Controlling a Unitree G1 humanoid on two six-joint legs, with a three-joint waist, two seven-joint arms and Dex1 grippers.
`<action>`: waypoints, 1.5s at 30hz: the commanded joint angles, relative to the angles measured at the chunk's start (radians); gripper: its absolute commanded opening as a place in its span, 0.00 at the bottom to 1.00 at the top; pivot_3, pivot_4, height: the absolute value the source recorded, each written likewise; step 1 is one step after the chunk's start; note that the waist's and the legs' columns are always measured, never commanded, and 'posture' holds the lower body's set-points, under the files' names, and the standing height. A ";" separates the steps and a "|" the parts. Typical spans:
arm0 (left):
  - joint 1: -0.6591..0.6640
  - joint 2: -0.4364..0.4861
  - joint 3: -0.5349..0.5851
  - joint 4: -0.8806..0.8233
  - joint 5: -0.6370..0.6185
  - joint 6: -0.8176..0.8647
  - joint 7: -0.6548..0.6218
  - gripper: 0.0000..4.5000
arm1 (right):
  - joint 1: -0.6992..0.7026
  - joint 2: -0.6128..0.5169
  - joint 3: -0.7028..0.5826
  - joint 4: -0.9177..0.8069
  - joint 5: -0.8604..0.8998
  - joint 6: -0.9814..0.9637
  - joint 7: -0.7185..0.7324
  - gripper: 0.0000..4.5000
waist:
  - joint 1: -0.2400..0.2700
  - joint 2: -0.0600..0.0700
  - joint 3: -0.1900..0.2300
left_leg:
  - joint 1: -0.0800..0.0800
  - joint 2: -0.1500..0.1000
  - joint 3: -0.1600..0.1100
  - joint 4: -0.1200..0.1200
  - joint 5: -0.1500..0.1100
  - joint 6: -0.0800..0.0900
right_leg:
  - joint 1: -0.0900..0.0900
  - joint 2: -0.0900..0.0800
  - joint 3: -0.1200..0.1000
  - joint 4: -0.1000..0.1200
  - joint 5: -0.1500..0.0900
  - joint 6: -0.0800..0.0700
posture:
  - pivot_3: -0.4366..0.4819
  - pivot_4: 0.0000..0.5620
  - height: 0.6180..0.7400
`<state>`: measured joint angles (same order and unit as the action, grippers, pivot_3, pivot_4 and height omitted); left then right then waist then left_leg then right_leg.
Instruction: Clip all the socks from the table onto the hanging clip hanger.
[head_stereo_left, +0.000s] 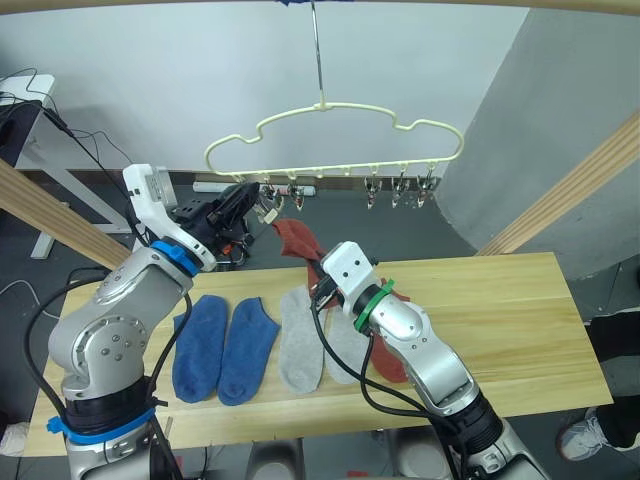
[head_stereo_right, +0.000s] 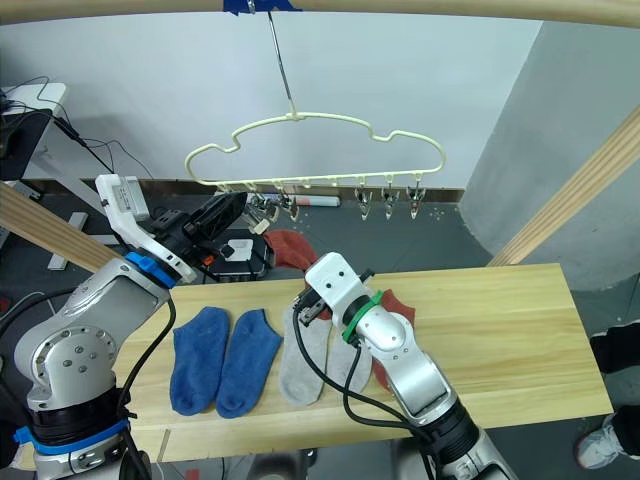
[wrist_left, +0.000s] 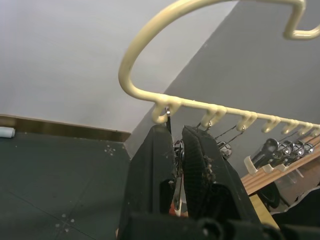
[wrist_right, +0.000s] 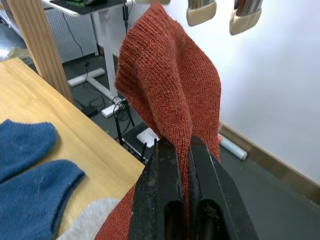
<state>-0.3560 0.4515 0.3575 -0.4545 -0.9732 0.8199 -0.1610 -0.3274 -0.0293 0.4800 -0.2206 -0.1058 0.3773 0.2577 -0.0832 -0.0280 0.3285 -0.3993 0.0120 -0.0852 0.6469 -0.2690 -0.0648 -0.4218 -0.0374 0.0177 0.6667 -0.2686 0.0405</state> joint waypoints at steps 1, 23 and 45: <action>0.008 -0.006 0.017 -0.053 -0.018 -0.025 0.020 0.04 | 0.004 0.029 0.017 -0.027 -0.011 -0.046 -0.012 0.00 | 0.000 0.000 0.000 | 0.000 0.000 0.000 0.000 0.000 0.000 | 0.000 0.000 0.000 0.000 0.000 0.000 | 0.35 0.58 1.00; 0.007 -0.069 0.007 -0.057 -0.086 -0.038 0.133 0.04 | 0.011 0.062 0.063 -0.009 -0.029 -0.045 0.022 0.00 | 0.000 -0.001 0.000 | 0.000 -0.001 -0.001 0.013 -0.001 0.001 | -0.001 0.001 0.000 0.013 0.000 0.000 | 0.35 0.57 1.00; 0.016 -0.064 -0.005 -0.053 -0.091 -0.040 0.126 0.04 | -0.001 0.051 0.094 -0.004 -0.080 -0.061 0.042 0.00 | 0.000 -0.001 0.000 | 0.000 -0.001 -0.001 0.015 -0.001 0.001 | -0.001 0.003 0.000 0.014 0.002 -0.002 | 0.34 0.57 1.00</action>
<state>-0.3460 0.3859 0.3557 -0.4630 -1.0481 0.7987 -0.0303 -0.3222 0.0145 0.5579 -0.2009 -0.1802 0.3477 0.2933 -0.0834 -0.0286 0.3281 -0.3994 0.0109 -0.0865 0.6616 -0.2696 -0.0637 -0.4224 -0.0348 0.0179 0.6803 -0.2667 0.0388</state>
